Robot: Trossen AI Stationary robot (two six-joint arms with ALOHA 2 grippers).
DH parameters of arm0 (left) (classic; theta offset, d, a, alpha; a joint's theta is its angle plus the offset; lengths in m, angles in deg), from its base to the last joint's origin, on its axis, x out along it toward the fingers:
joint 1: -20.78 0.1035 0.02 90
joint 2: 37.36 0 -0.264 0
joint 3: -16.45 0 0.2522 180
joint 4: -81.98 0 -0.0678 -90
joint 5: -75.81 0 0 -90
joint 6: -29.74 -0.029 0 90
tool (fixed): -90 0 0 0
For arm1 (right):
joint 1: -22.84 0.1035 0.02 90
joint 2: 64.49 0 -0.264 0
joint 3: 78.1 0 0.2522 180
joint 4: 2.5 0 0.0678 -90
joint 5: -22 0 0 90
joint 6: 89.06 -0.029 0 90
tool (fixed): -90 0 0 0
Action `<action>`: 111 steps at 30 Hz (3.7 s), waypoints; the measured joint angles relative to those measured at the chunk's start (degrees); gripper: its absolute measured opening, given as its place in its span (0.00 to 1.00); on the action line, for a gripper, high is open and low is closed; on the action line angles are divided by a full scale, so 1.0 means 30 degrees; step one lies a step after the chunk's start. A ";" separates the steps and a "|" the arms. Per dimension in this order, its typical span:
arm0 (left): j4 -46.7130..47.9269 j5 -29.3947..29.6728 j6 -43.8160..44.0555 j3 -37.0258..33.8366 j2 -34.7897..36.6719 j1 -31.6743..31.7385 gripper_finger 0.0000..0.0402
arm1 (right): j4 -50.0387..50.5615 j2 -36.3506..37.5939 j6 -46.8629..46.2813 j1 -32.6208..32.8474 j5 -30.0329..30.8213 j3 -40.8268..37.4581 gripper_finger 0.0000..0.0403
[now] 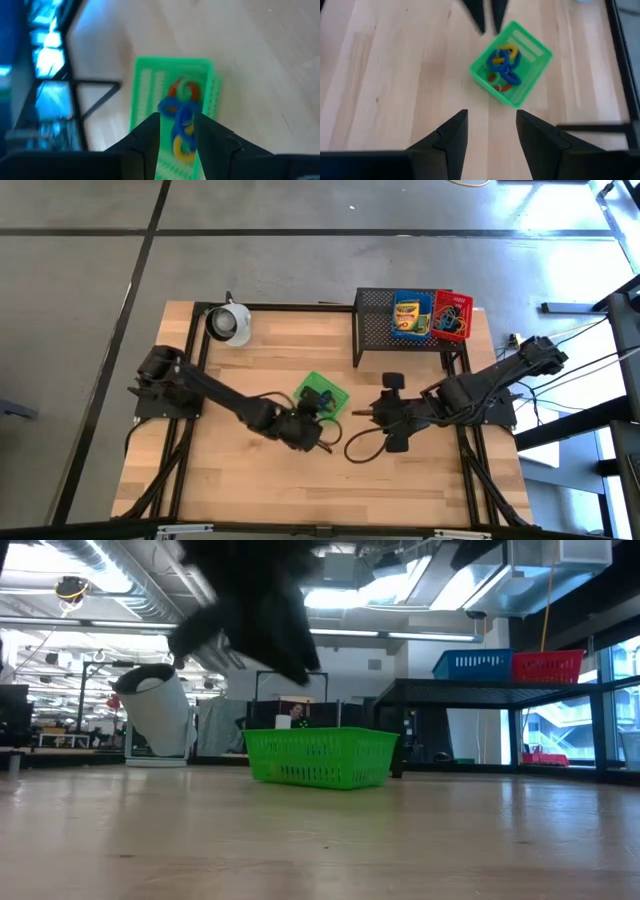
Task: Pick & Place Office Desk Supplies
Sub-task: Put the green bin containing spring keychains on the shelf
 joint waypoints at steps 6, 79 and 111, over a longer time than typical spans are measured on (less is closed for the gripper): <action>0.4641 0.1703 0.7119 0.0000 0.2560 -0.1389 0.27 | -0.1717 -0.1769 0.3634 -0.0899 -0.1665 0.0003 0.42; 1.0325 0.3738 1.9191 0.0000 0.5755 -0.2957 0.01 | -0.2851 -0.0129 1.1512 -0.8025 -0.1811 -0.0001 0.02; 1.0463 0.4778 1.9123 0.0000 0.5755 -0.2950 0.01 | 0.1739 -0.0142 1.2787 -1.3864 -0.2933 -0.0005 0.03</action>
